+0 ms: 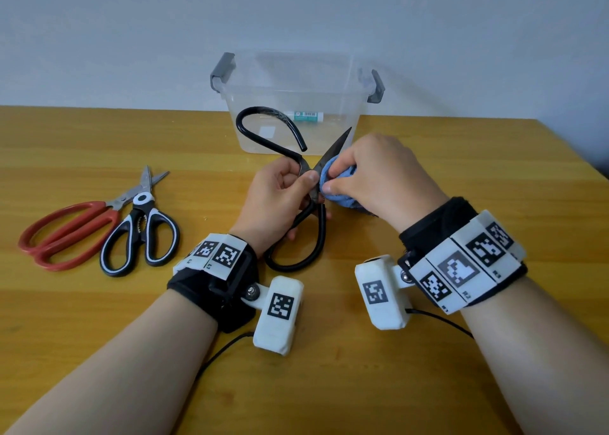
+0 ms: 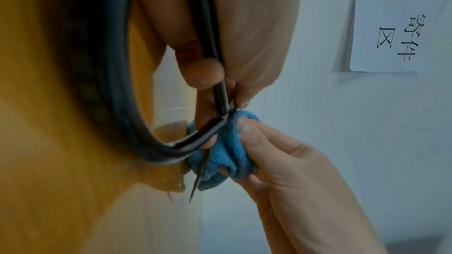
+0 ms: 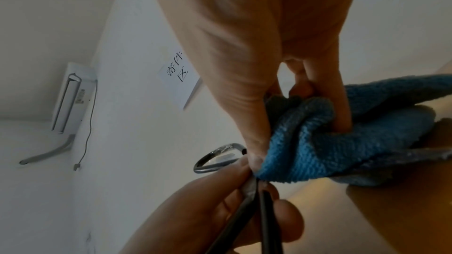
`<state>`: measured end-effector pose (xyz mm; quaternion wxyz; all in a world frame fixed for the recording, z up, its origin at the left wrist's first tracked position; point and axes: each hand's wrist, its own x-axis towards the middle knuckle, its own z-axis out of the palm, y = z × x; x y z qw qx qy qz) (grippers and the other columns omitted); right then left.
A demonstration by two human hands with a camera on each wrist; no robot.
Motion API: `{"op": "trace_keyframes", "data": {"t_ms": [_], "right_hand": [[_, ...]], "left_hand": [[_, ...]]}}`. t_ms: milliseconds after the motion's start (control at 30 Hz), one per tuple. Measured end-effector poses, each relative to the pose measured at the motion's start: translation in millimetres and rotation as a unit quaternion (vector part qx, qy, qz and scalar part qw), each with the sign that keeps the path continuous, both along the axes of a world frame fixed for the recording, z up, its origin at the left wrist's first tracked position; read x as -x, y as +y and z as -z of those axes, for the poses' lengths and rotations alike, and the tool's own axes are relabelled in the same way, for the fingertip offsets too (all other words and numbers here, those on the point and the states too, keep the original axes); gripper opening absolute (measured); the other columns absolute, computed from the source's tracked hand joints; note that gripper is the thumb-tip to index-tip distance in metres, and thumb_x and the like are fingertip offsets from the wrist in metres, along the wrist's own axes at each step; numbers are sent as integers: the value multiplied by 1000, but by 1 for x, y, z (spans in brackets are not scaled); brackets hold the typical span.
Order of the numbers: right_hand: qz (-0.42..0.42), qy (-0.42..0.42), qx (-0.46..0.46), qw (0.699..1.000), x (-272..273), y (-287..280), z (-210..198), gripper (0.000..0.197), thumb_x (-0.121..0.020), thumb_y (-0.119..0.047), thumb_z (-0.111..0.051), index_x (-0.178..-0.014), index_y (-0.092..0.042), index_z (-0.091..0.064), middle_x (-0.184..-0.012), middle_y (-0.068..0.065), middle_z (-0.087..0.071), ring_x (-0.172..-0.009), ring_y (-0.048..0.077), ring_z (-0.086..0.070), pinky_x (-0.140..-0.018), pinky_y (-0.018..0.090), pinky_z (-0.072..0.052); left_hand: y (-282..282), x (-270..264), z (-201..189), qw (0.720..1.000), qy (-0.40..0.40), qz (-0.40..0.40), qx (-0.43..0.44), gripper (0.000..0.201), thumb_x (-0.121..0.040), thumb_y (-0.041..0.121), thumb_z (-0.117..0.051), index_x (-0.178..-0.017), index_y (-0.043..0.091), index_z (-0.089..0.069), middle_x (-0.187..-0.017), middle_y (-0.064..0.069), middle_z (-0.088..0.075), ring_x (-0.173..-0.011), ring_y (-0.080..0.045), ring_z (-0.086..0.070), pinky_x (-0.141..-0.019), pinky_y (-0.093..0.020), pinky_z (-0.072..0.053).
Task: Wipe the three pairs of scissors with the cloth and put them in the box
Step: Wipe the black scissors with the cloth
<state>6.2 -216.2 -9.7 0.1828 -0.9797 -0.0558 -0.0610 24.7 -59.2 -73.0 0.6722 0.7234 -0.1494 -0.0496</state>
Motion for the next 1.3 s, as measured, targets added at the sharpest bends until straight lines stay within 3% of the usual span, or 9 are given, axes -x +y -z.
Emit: {"op": "trace_keyframes", "data": {"t_ms": [100, 267, 500, 667, 900, 1067, 1200, 1300], "right_hand": [[20, 7, -5, 1000, -3, -3, 2, 17, -83, -40, -79, -84, -24, -82, -83, 1, -73, -83, 21, -64, -57, 24, -40], [24, 17, -63, 998, -8, -7, 9, 12, -82, -38, -80, -81, -26, -81, -62, -10, -56, -64, 11, -54, -53, 24, -32], [14, 47, -82, 995, -10, -15, 10, 13, -82, -37, -81, -83, -23, -80, -72, -7, -62, -76, 17, -63, -62, 25, -39], [22, 91, -94, 991, -8, -24, 9, 12, -83, -35, -81, -79, -24, -79, -72, -4, -66, -71, 12, -60, -55, 24, -36], [26, 156, -74, 985, -6, -38, 7, 9, -83, -34, -82, -77, -28, -79, -86, 0, -76, -86, 12, -68, -60, 20, -43], [52, 177, -12, 983, -9, -46, 5, 12, -79, -31, -83, -76, -26, -72, -73, -5, -65, -72, 17, -60, -62, 28, -45], [98, 142, 52, 984, -10, -46, 7, 10, -83, -24, -75, -91, -18, -74, -81, 0, -67, -78, 22, -62, -70, 31, -48], [134, 84, 61, 986, -7, -46, 2, 20, -89, -13, -60, -97, -4, -76, -78, 7, -69, -63, 17, -59, -59, 28, -45]], "left_hand": [[-1, 1, -1, 1000, 2, 4, 4, 23, -107, 15, -53, -94, -3, -46, -68, -16, -69, -69, -37, -76, -29, -19, -31], [0, 2, -3, 1000, 1, 16, 18, 17, -107, 14, -53, -94, 4, -48, -73, -11, -71, -68, -37, -76, -30, -19, -32], [1, 4, -4, 1000, 4, 13, 16, 19, -106, 16, -55, -93, 3, -49, -72, -10, -72, -67, -35, -77, -30, -19, -32], [0, 5, -4, 1000, 14, 3, 28, 26, -107, 15, -54, -101, -10, -47, -72, -14, -71, -63, -33, -76, -29, -19, -33], [0, 4, -5, 998, 13, -5, 58, 15, -108, 13, -51, -102, -1, -49, -69, -10, -70, -60, -32, -75, -28, -18, -31], [2, 2, -4, 996, 7, -30, 80, 18, -108, 14, -51, -92, 7, -46, -72, -11, -70, -64, -37, -75, -30, -18, -31], [2, 3, -5, 995, -11, -66, 77, 18, -107, 15, -52, -91, 9, -46, -70, -8, -68, -67, -36, -76, -31, -19, -32], [2, 5, -7, 993, -1, -79, 84, 17, -106, 18, -54, -95, 7, -48, -70, -7, -69, -69, -34, -77, -31, -19, -32]]}}
